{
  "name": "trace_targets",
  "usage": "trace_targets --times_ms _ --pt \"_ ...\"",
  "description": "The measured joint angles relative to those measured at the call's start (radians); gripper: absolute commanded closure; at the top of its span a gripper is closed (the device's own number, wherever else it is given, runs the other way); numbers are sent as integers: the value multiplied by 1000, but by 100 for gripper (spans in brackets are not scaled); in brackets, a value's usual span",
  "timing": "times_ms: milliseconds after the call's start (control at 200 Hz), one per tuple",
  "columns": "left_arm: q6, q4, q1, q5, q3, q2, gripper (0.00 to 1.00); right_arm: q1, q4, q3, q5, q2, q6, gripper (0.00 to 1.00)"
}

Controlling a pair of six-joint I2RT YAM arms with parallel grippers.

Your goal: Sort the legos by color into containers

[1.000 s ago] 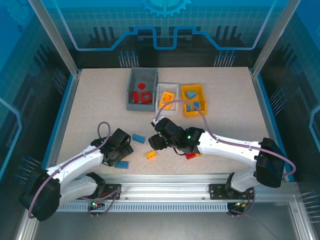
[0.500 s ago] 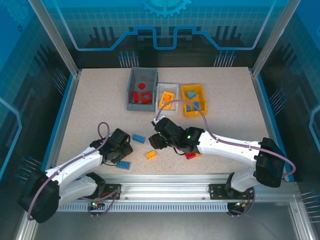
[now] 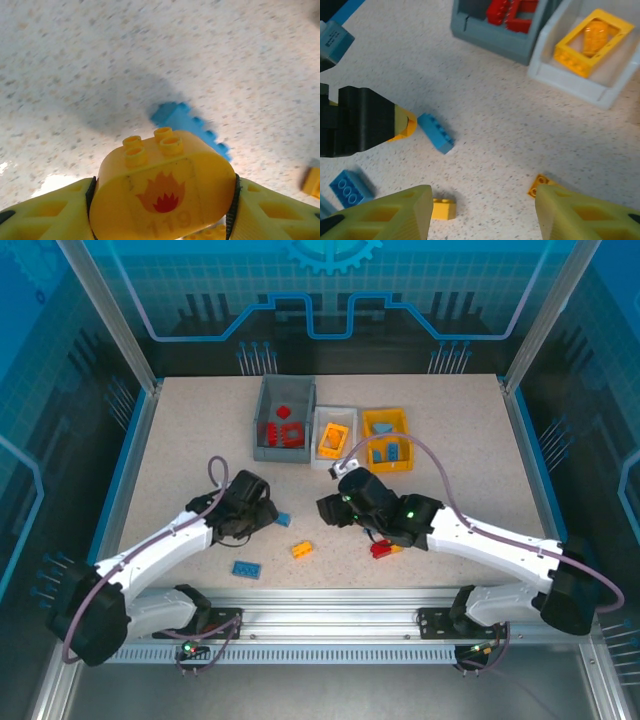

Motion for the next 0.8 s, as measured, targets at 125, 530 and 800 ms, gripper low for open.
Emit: trace_targets --times_ms 125,530,800 --pt "51 1 -8 8 147 98 56 -86 0 -13 -8 -53 3 43" --pt "267 14 -56 54 805 646 55 -389 71 -27 -164 -79 90 43" --pt "389 -64 -40 56 1298 1024 54 -422 87 50 -240 25 101 43"
